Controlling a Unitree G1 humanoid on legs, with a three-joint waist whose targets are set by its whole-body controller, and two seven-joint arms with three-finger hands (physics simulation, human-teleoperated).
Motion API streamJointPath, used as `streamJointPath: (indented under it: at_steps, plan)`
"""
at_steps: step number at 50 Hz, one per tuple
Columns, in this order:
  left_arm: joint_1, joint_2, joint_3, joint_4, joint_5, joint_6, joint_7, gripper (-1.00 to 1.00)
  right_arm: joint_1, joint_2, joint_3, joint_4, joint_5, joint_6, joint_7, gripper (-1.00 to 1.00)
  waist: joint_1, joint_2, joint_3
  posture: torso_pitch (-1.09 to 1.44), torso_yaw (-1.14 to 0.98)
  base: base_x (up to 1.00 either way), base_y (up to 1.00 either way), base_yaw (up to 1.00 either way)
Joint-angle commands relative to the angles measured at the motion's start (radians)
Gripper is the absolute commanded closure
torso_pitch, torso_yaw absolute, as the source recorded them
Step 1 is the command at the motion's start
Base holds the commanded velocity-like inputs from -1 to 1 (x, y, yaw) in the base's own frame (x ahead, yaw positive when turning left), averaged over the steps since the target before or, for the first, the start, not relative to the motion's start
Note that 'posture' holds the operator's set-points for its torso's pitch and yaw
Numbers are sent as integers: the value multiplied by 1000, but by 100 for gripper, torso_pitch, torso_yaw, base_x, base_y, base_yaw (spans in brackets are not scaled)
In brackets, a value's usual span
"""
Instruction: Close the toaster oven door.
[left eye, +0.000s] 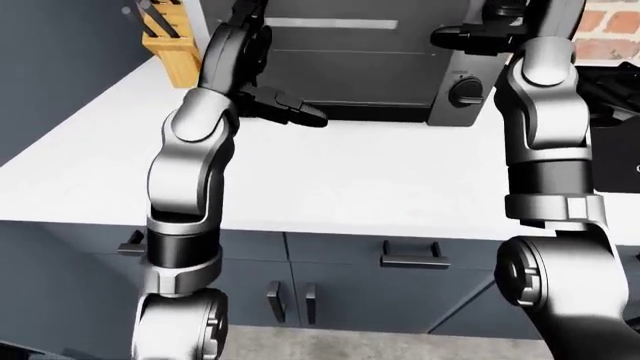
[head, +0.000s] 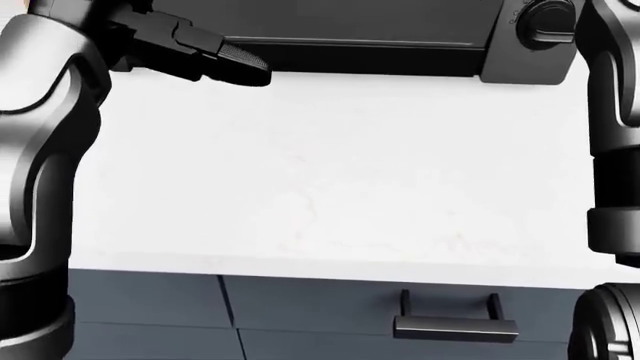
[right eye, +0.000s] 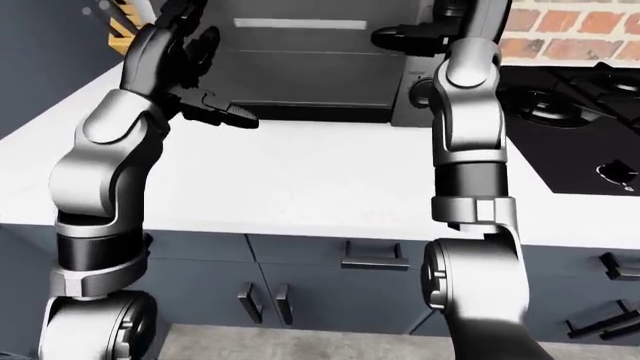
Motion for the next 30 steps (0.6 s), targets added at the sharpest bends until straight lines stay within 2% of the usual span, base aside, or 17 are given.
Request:
streamJointPath:
  at_steps: [1, 13, 30]
  plan:
    - [-49, 9, 17, -15, 9, -30, 10, -100, -40, -13, -3, -35, -2, -22, 1, -100, 0, -2, -30, 0, 0, 0, 0, 0]
    - [-143, 17, 23, 136, 3, -63, 1, -100, -33, -11, -3, -41, 0, -19, -3, -100, 1, -5, -31, 0, 0, 0, 0, 0]
    - [-223, 24, 14, 331, 21, -133, -32, -100, -26, -11, -5, -48, 6, -10, -1, -100, 2, -6, -34, 0, 0, 0, 0, 0]
